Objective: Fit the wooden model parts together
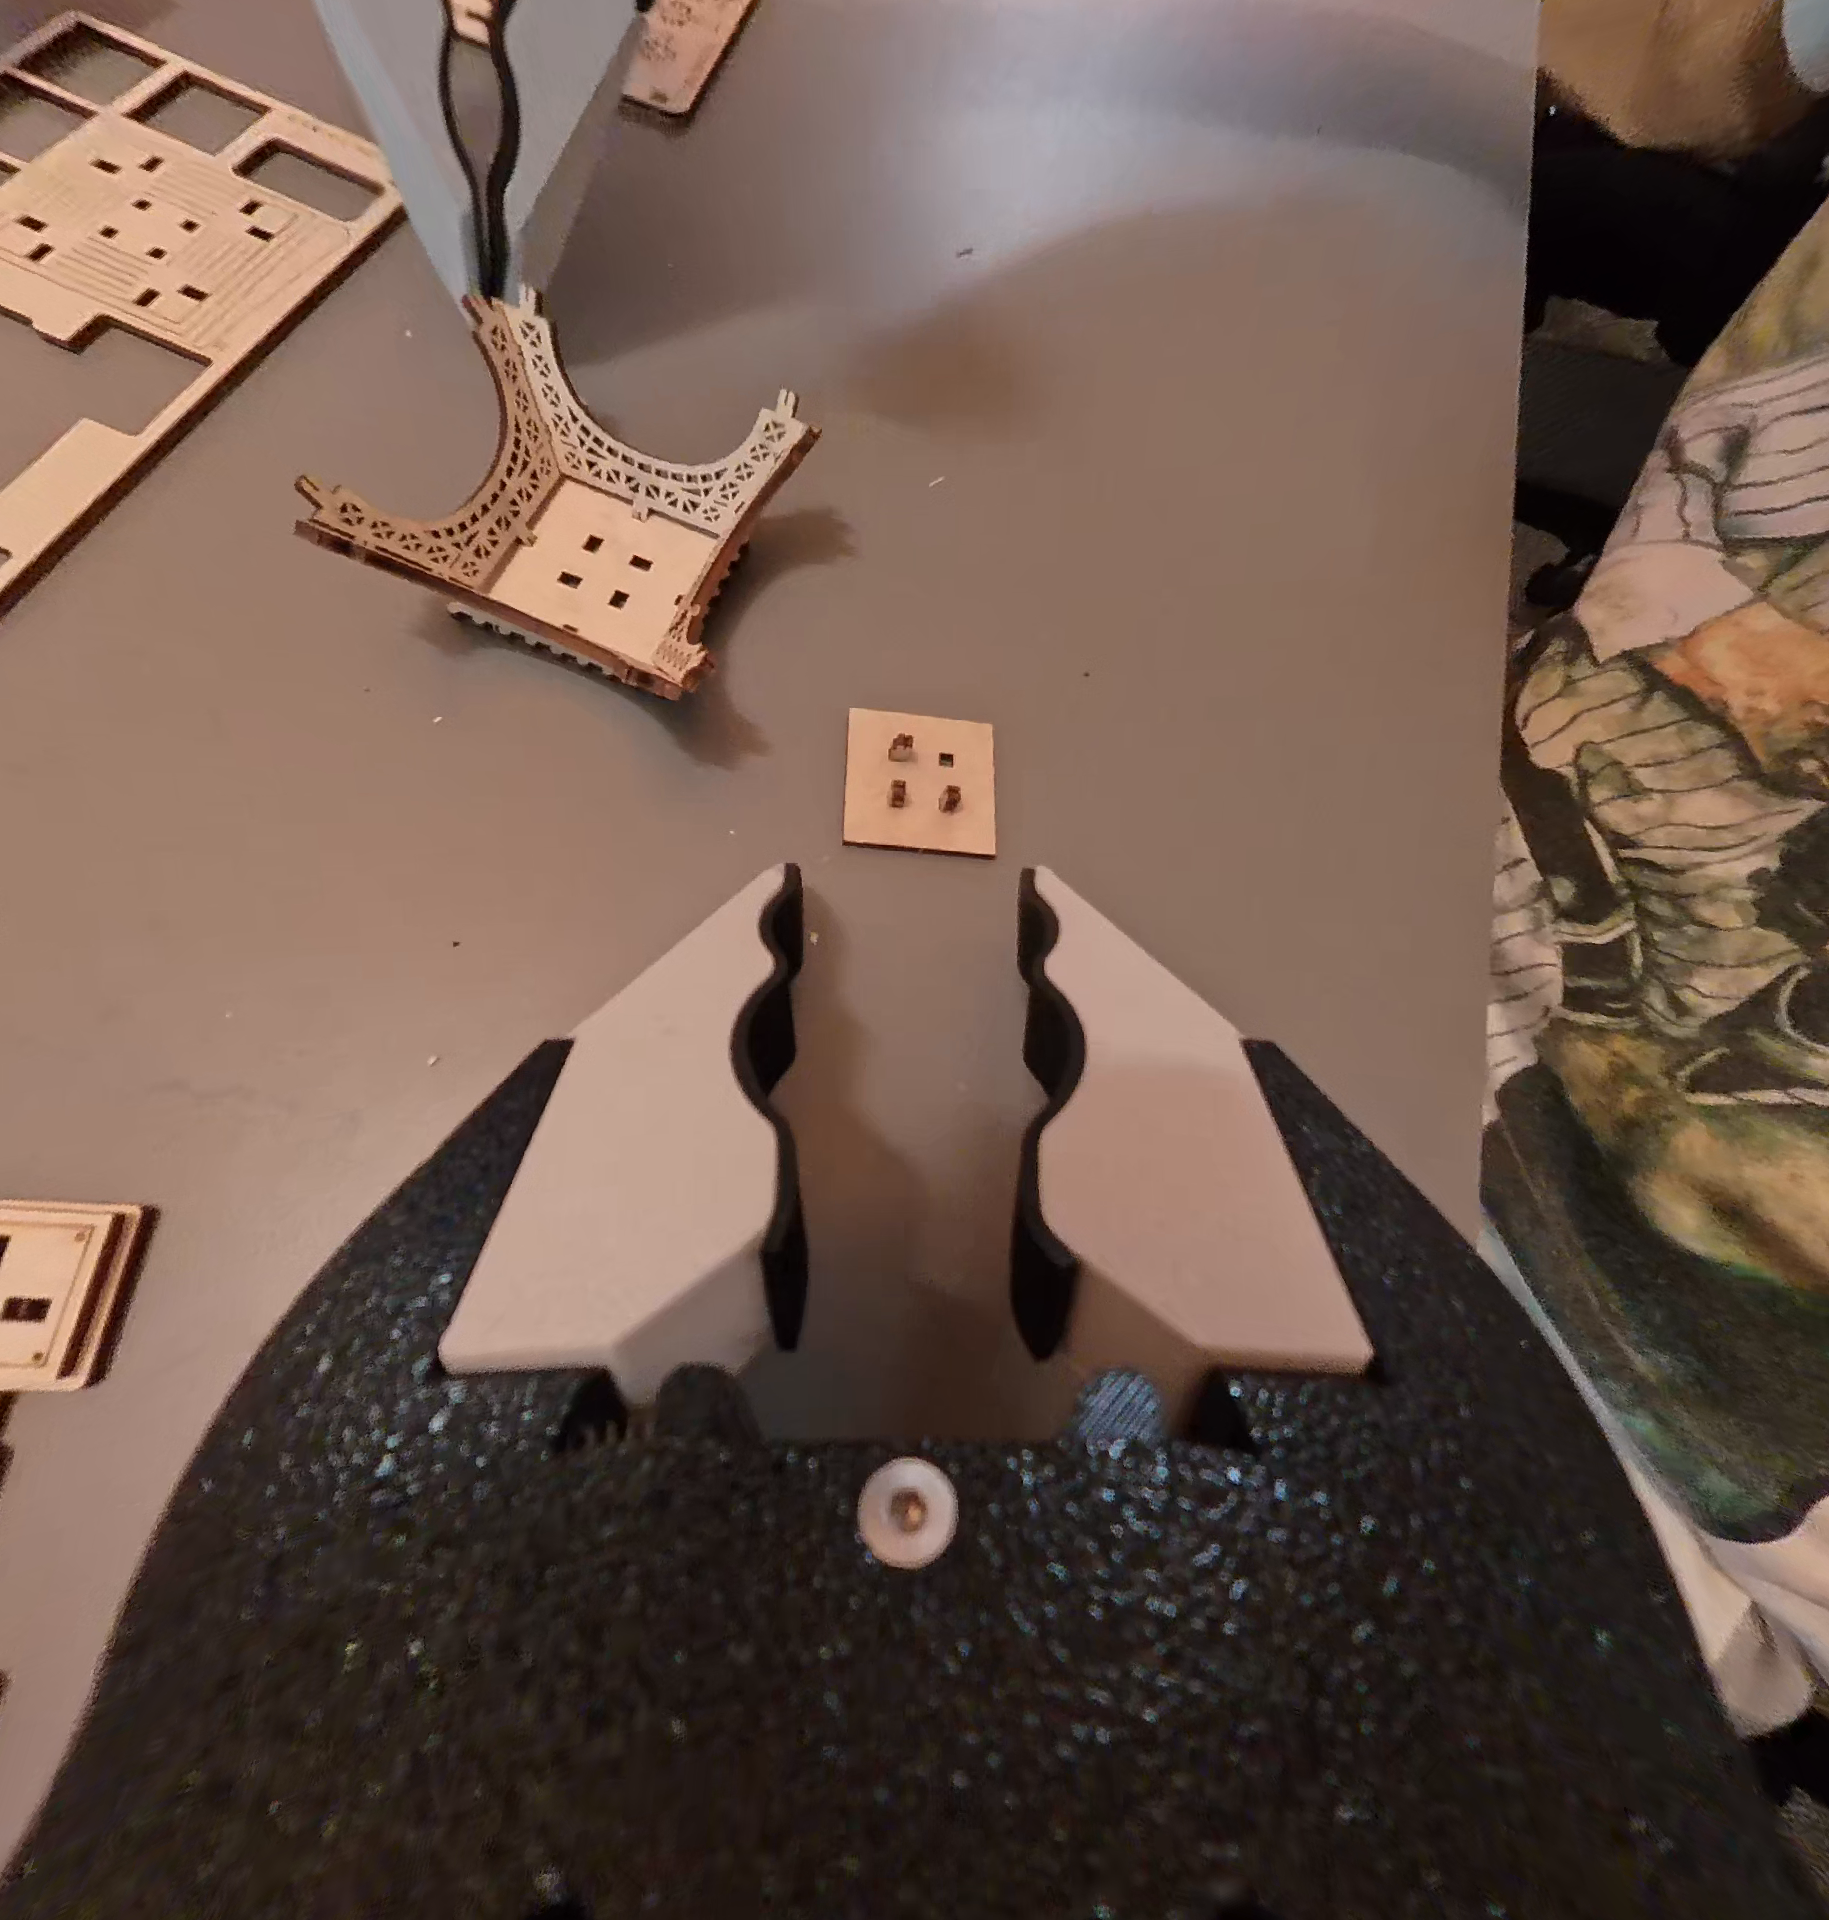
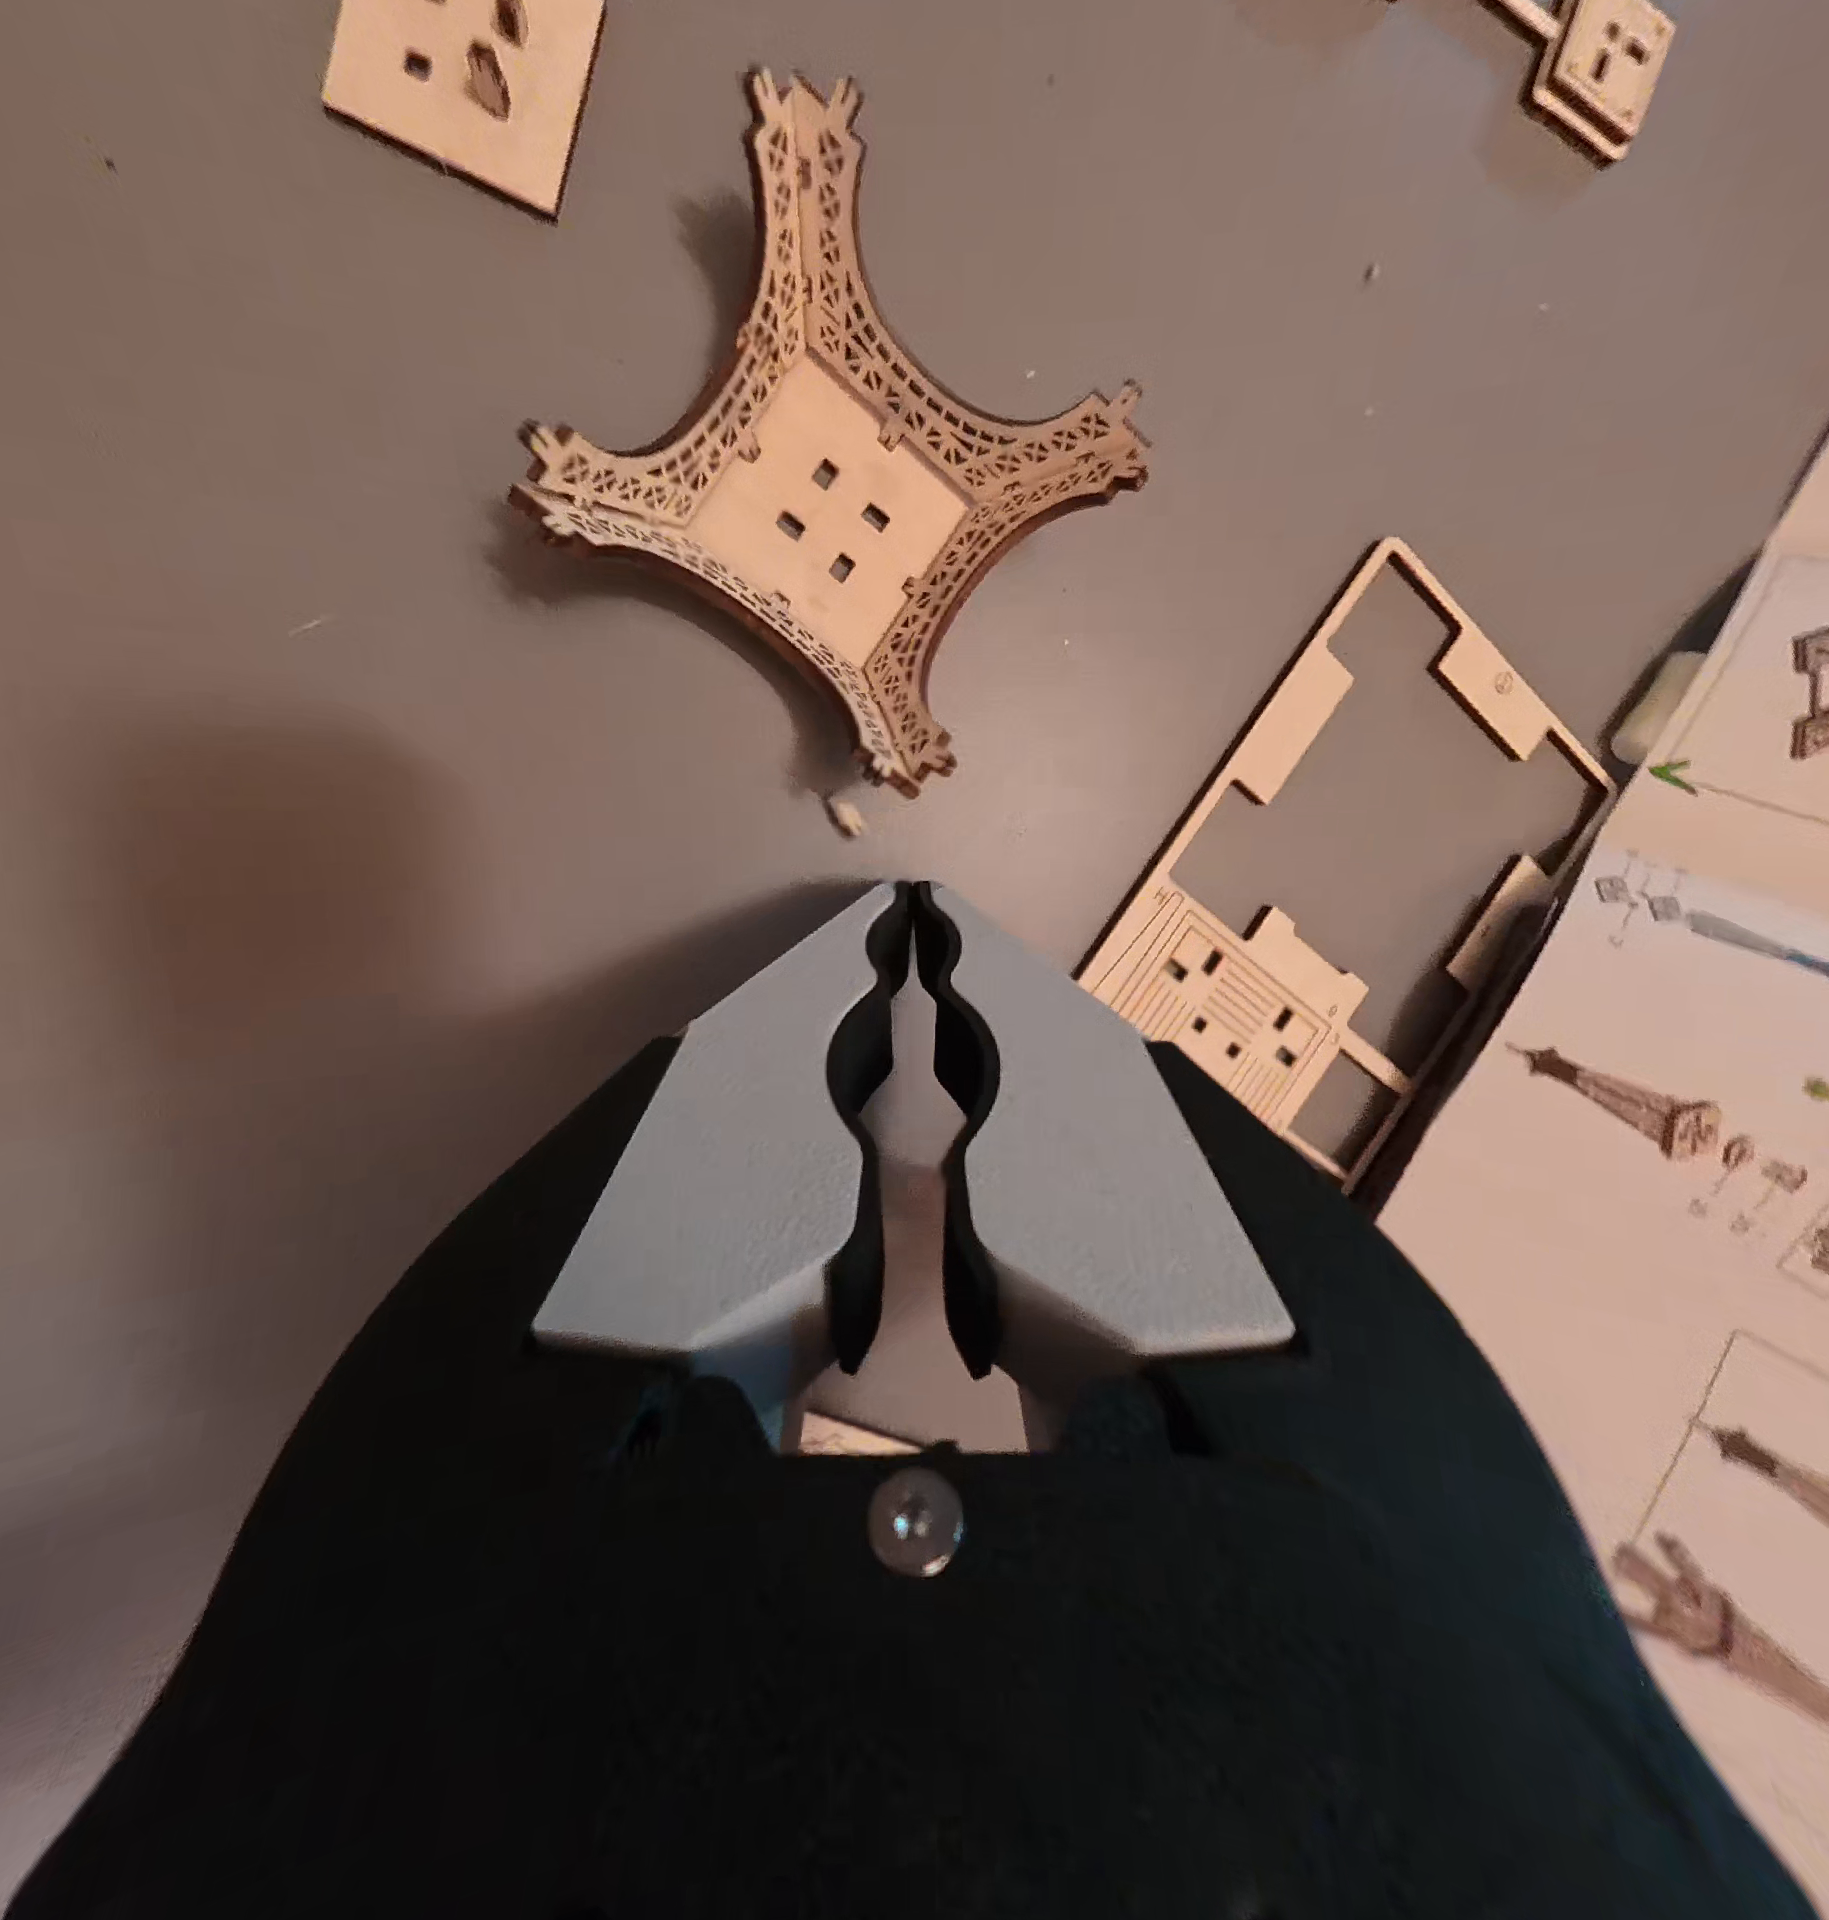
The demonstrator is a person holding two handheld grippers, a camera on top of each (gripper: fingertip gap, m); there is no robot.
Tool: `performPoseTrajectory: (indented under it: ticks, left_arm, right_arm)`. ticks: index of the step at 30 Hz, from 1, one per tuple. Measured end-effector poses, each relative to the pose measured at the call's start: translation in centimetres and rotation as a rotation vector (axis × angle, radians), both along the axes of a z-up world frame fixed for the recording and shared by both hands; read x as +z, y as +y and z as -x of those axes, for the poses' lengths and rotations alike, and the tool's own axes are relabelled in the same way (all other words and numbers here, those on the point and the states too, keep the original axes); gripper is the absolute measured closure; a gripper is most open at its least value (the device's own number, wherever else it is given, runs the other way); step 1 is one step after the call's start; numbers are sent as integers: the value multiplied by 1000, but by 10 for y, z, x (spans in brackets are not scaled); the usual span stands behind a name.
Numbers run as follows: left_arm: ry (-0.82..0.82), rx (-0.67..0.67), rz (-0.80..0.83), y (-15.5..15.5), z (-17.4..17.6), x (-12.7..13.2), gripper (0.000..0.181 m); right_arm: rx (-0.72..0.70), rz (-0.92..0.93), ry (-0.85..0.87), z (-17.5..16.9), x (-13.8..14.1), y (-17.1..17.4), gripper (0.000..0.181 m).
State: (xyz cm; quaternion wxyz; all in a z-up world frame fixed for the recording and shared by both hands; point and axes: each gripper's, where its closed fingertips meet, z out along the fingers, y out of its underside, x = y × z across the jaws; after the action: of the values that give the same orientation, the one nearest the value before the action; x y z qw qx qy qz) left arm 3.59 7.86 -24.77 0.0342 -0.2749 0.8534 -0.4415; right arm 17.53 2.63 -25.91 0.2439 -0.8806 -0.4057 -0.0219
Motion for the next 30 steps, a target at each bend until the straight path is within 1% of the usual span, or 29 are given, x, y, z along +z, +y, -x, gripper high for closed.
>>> performPoseTrajectory:
  ticks: [4, 8, 10, 11, 14, 15, 16, 19, 21, 23, 26, 30]
  left_arm:
    - [-19, 7, 8, -1, 1, 2, 142]
    - [-26, 4, -6, -2, 2, 1, 142]
    - [-35, 14, -12, -1, 1, 1, 143]
    - [-42, 19, -12, -1, 0, 1, 143]
    - [-52, 39, 4, 1, -1, 4, 144]
    - [-51, 44, 8, 1, -1, 4, 145]
    - [-49, 46, 11, 1, -1, 5, 145]
    - [-46, 28, 5, -1, 4, 3, 145]
    - [-47, 20, -9, -2, 6, 1, 145]
    - [-43, 15, -21, -3, 6, 0, 145]
    - [-33, 16, -28, -3, 6, -2, 145]
    - [-18, 11, -21, -3, 7, -3, 146]
  right_arm:
    - [-85, -67, 27, 11, 6, -14, 181]
    - [-165, -84, 21, 10, 5, -25, 181]
    - [-208, -107, 40, 9, 7, -21, 161]
    - [-219, -106, 71, 11, 7, -20, 158]
    - [-239, -142, 125, 14, 10, -8, 157]
    - [-230, -145, 135, 15, 11, -5, 161]
    - [-212, -147, 138, 17, 12, -3, 169]
    - [-124, -104, 75, 16, 5, -4, 181]
    - [-85, -83, 89, 18, 2, -3, 181]
    - [-66, -69, 141, 22, 1, 0, 178]
    - [-39, -51, 163, 24, -1, 0, 175]
    - [-31, -17, 177, 25, -2, 0, 179]
